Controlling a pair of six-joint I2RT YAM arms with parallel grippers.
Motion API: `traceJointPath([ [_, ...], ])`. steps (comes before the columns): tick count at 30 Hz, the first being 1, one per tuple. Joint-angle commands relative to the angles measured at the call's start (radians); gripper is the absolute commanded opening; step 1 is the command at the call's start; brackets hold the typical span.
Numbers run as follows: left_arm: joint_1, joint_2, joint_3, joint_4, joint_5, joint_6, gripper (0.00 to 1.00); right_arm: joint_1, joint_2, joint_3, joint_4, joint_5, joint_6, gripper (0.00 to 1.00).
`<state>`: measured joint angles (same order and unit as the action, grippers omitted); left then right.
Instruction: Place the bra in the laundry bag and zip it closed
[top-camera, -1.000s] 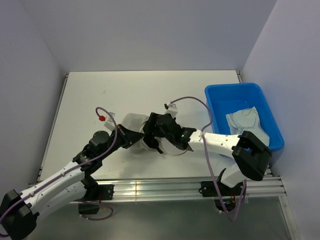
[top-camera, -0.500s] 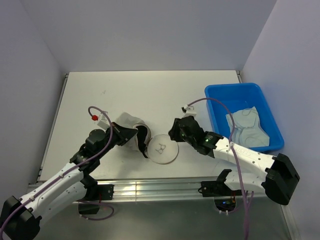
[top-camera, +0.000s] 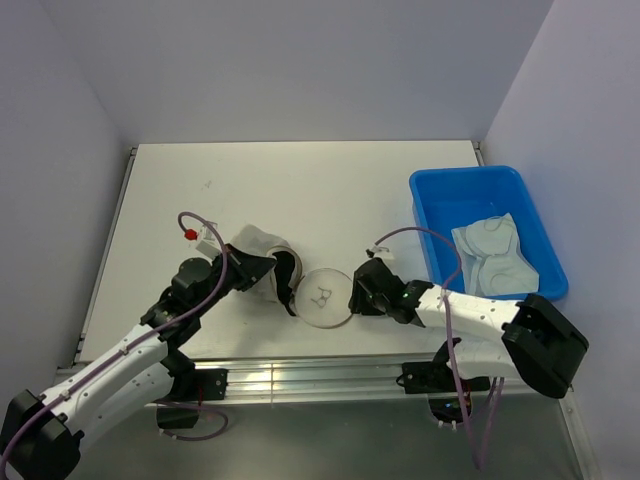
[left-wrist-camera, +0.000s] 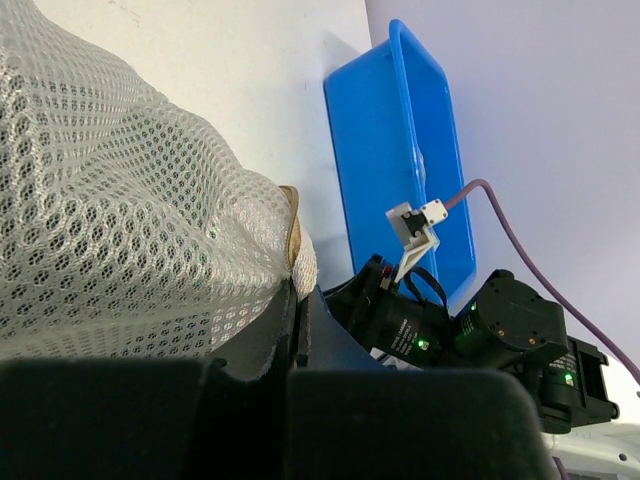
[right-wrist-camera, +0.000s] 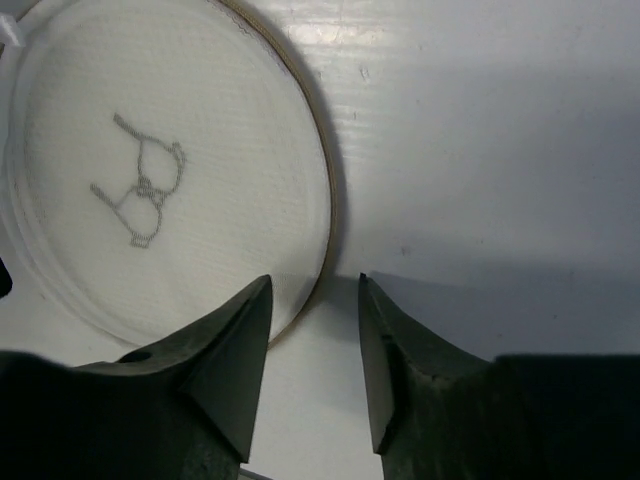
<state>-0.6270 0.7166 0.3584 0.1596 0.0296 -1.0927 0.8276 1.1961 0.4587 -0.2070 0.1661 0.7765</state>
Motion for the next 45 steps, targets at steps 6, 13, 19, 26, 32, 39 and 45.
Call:
traceJointPath([
  [6,0.004,0.009,-0.009,0.089,0.023,0.013,0.00,0.008,0.120,-0.022,0.202,-0.039,0.081,0.23],
  [13,0.018,0.009,0.025,0.046,-0.011,0.048,0.00,0.018,-0.195,0.014,0.056,0.186,-0.017,0.00],
  [19,0.047,0.030,0.102,0.005,-0.023,0.119,0.00,0.047,-0.416,0.542,-0.458,0.220,-0.224,0.00],
  [26,0.107,0.026,0.116,-0.093,-0.060,0.163,0.00,0.082,-0.265,0.668,-0.497,0.272,-0.284,0.00],
  [32,0.167,0.052,0.156,-0.131,0.065,0.208,0.00,0.091,-0.285,0.868,-0.444,0.205,-0.347,0.00],
  [39,0.165,0.165,0.195,-0.112,0.171,0.212,0.00,0.106,-0.177,0.967,-0.339,0.069,-0.347,0.00],
  [45,0.167,0.060,0.249,-0.208,0.101,0.255,0.00,0.117,-0.153,0.969,-0.338,0.105,-0.355,0.00],
])
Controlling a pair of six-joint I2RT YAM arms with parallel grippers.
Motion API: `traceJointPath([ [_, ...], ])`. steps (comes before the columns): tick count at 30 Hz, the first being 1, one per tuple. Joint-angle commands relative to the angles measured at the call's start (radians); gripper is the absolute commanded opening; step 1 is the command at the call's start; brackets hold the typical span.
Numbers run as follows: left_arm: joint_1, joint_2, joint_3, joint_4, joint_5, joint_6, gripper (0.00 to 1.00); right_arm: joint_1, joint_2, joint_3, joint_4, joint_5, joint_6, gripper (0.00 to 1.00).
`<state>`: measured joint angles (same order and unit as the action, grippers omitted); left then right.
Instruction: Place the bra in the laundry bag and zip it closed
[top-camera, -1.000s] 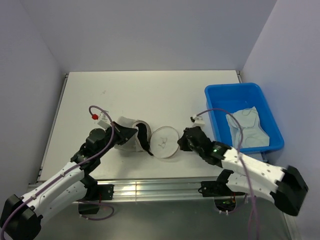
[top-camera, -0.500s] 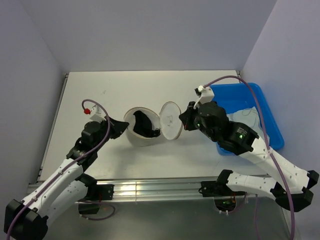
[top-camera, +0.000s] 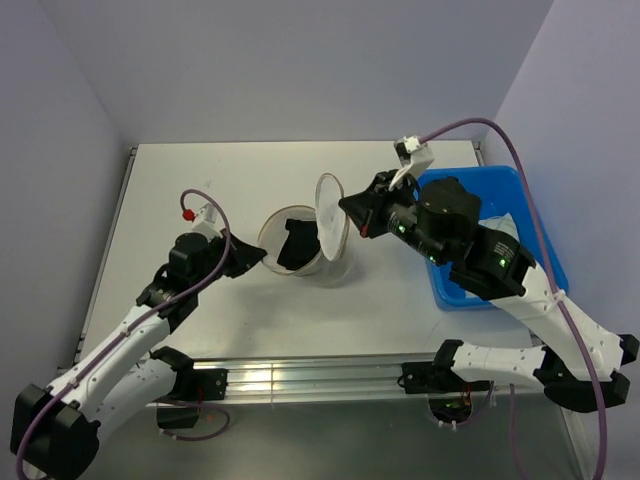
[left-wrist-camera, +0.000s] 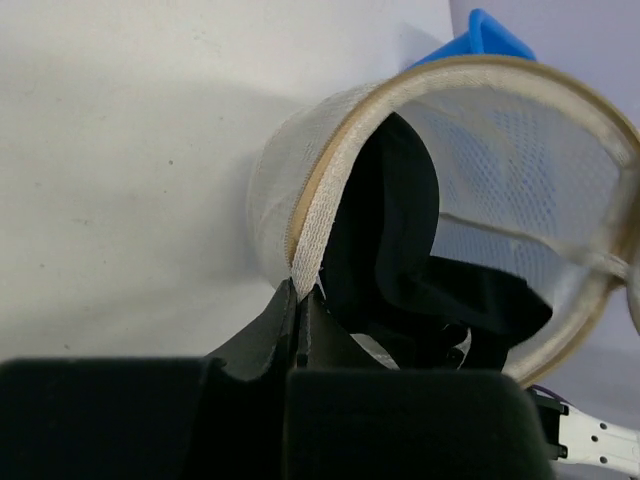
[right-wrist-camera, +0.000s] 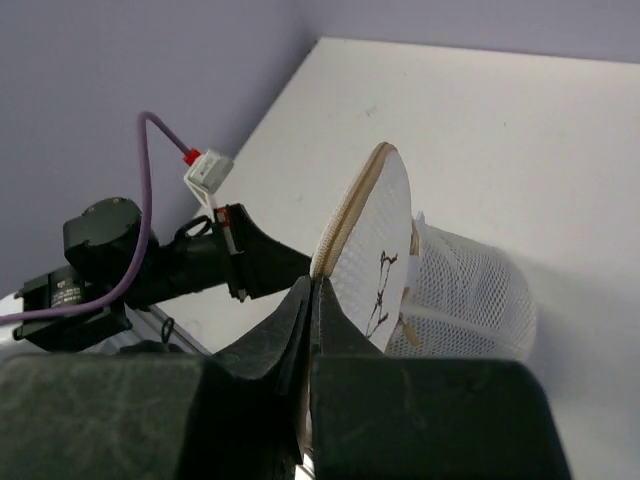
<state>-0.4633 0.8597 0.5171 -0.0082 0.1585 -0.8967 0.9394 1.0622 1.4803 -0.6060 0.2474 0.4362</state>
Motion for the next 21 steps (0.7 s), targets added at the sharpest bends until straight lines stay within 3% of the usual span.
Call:
traceJointPath([
  [1,0.002,-0.094,0.092,-0.079,-0.039,0.067,0.00,-0.002,-0.008,-0.105,0.071,0.020,0.011,0.00],
  [3,0.005,-0.093,0.090,-0.084,-0.048,0.077,0.00,-0.033,0.019,-0.185,0.078,0.027,0.032,0.00],
  [9,0.009,-0.048,0.225,-0.206,-0.097,0.160,0.00,-0.033,-0.071,-0.160,0.095,0.052,0.007,0.00],
  [16,0.051,-0.063,0.163,-0.196,-0.152,0.137,0.00,-0.039,-0.057,-0.284,0.208,-0.071,0.038,0.00],
  [21,0.083,-0.116,0.132,-0.207,-0.224,0.130,0.00,-0.045,-0.047,-0.311,0.239,-0.065,0.030,0.00],
])
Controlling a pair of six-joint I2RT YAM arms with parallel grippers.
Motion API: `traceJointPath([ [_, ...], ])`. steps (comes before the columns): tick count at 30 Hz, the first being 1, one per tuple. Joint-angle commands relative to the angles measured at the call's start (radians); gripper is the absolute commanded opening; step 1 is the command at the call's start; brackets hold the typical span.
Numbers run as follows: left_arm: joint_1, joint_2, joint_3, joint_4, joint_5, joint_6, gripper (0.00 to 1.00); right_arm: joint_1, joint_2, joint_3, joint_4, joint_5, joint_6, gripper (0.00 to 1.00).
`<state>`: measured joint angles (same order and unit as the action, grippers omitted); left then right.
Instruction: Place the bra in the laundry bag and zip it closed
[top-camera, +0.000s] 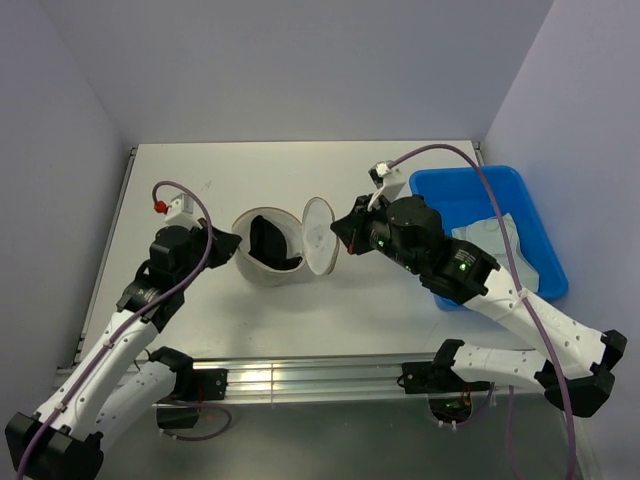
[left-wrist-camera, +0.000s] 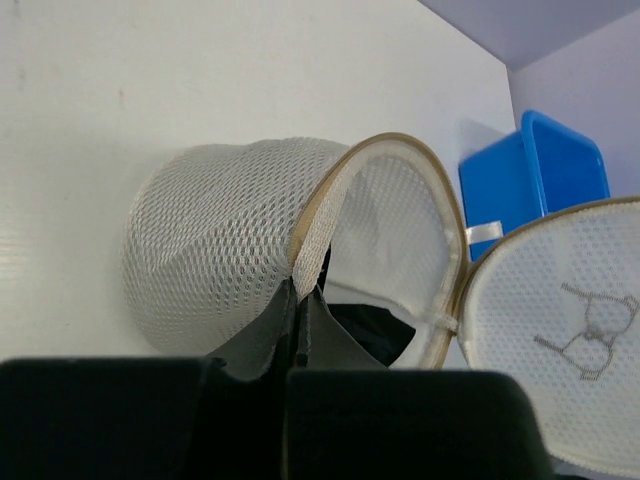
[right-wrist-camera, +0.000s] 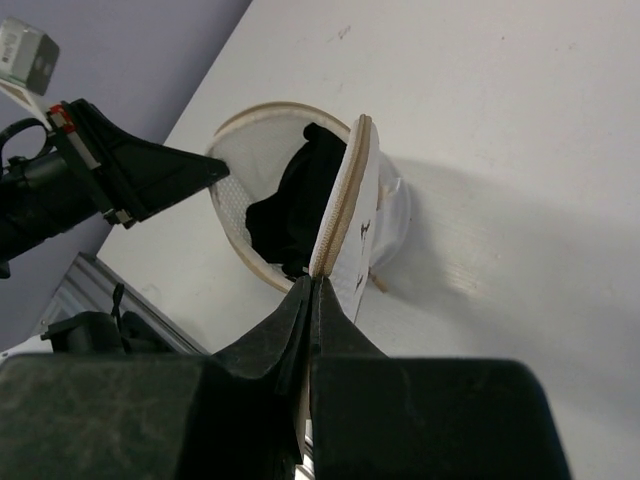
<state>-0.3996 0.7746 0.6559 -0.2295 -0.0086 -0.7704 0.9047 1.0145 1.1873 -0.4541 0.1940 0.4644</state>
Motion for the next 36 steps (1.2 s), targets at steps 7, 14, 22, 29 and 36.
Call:
traceJointPath([
  [7,0.045,-0.073,-0.084,-0.013,-0.171,-0.041,0.00,-0.079,0.019,-0.109,0.219,-0.120,0.051,0.00],
  [14,0.059,-0.140,-0.134,-0.059,-0.234,-0.081,0.06,-0.182,0.127,-0.179,0.304,-0.189,0.086,0.00],
  [22,0.061,-0.207,-0.085,-0.068,-0.202,-0.049,0.79,-0.260,0.170,-0.157,0.267,-0.197,0.054,0.66],
  [29,0.061,-0.248,0.082,-0.119,-0.134,0.075,0.96,-0.476,0.018,-0.195,0.201,-0.109,0.036,0.69],
  [36,0.061,-0.334,0.151,-0.119,0.042,0.250,0.96,-0.759,-0.050,-0.353,0.163,0.238,0.025,0.71],
])
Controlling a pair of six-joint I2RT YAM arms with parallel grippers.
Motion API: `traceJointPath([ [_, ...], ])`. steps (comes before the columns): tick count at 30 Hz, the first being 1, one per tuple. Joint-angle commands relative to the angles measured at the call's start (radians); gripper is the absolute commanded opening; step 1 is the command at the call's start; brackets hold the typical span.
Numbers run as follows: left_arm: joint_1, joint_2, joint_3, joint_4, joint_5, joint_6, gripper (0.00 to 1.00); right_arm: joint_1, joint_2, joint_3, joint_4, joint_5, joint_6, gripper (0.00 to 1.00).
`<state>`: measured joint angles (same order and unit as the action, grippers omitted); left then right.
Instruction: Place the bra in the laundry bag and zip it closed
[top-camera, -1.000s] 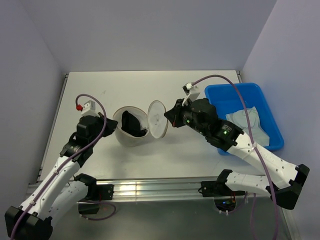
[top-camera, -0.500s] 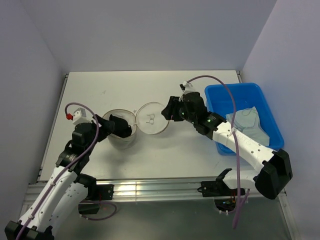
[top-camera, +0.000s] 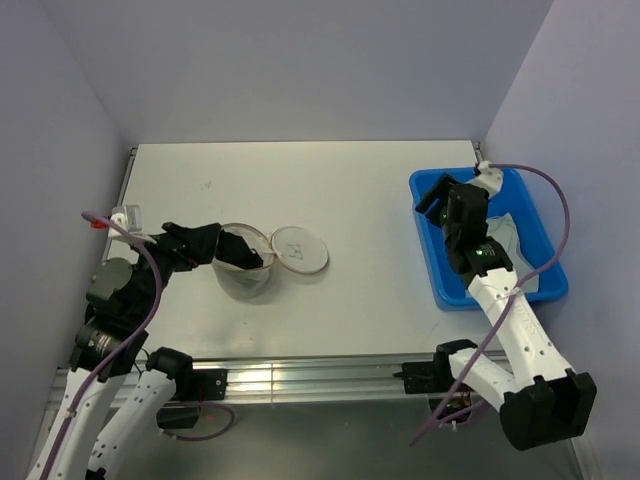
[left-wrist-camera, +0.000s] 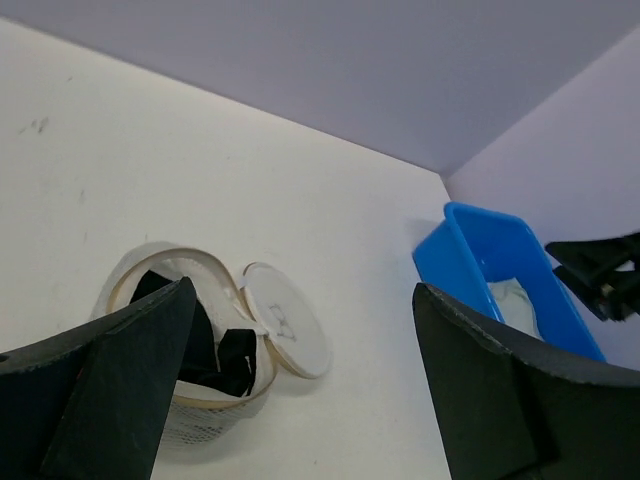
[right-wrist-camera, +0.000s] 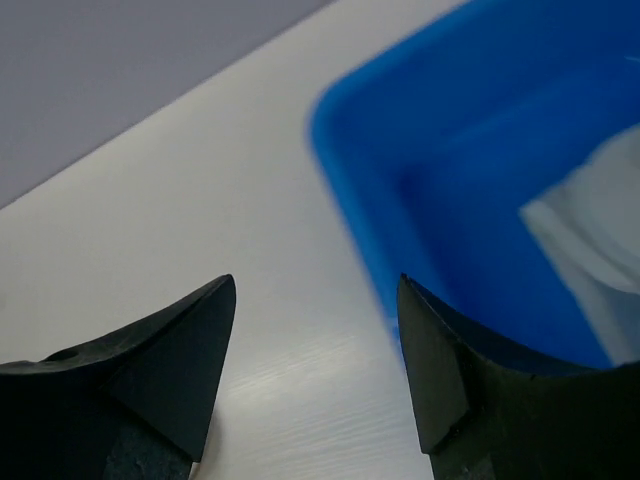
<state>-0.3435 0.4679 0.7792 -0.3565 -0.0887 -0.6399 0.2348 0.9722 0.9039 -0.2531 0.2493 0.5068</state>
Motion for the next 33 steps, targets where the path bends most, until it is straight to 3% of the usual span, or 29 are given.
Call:
traceJointPath([
  [1,0.005,-0.038,0.025,0.013,0.150,0.135,0.96,-0.119,-0.004,-0.083,-0.022,0.211,-0.017,0.73],
  [4,-0.037,-0.092,-0.014,0.040,0.222,0.166,0.93,-0.247,0.083,-0.114,0.008,0.268,-0.007,0.77],
  [9,-0.098,-0.144,-0.057,0.018,0.205,0.200,0.93,-0.409,0.247,-0.065,0.008,0.309,0.006,0.86],
  [17,-0.169,-0.236,-0.054,0.001,0.110,0.218,0.93,-0.521,0.600,0.102,-0.023,0.262,0.027,0.87],
  [23,-0.190,-0.256,-0.052,0.002,0.106,0.223,0.93,-0.632,0.756,0.165,-0.051,0.190,0.041,0.87],
  [27,-0.193,-0.252,-0.052,0.001,0.099,0.224,0.92,-0.643,0.829,0.223,-0.080,0.154,0.012,0.86],
  [28,-0.192,-0.250,-0.051,0.001,0.098,0.226,0.92,-0.644,0.848,0.234,-0.095,0.144,0.012,0.83],
  [30,-0.192,-0.249,-0.051,0.001,0.096,0.226,0.91,-0.643,0.855,0.247,-0.094,0.133,0.012,0.62],
  [31,-0.193,-0.249,-0.051,0.001,0.095,0.226,0.91,-0.643,0.846,0.245,-0.089,0.127,0.013,0.41],
  [32,-0.192,-0.247,-0.051,0.001,0.095,0.226,0.91,-0.643,0.833,0.234,-0.084,0.131,0.021,0.08],
  [33,-0.192,-0.244,-0.051,0.001,0.095,0.227,0.91,-0.643,0.815,0.222,-0.069,0.131,0.021,0.00],
])
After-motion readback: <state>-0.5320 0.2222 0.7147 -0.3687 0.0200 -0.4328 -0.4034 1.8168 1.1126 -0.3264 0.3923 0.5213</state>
